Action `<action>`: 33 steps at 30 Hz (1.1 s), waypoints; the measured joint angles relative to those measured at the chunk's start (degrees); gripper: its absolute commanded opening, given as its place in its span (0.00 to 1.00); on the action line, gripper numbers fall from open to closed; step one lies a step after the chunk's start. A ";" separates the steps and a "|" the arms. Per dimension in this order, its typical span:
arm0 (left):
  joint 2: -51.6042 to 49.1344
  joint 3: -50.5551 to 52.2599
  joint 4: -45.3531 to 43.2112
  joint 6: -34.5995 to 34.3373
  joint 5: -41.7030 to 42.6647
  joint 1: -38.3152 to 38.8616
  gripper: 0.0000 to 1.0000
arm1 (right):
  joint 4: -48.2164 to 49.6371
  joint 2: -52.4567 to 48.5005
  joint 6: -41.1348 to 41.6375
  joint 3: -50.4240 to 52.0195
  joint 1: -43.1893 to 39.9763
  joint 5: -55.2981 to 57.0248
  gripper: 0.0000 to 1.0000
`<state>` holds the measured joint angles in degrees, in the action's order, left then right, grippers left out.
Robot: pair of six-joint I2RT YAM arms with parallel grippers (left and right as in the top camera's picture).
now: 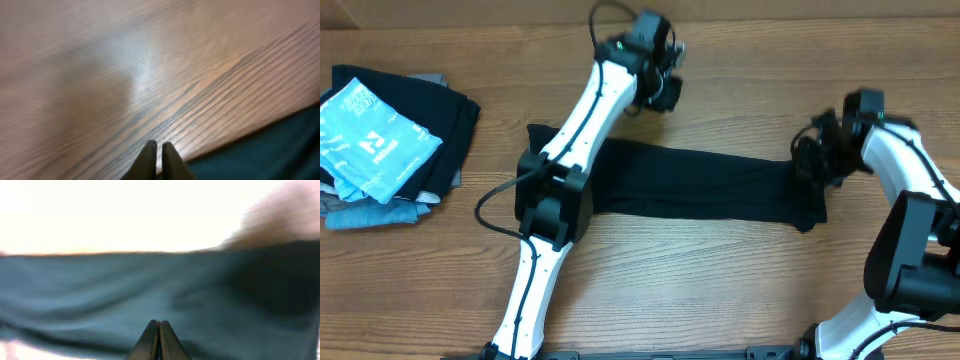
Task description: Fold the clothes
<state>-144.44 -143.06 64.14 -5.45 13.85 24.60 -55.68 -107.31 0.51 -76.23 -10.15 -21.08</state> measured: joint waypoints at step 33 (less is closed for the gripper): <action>1.05 -7.08 15.98 -2.49 -3.56 -22.34 0.24 | -0.59 -0.02 -29.35 -5.35 48.26 20.31 0.53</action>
<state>-143.39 -150.15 80.12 -7.94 10.28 2.26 -56.27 -107.33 -28.84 -81.58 38.11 -0.78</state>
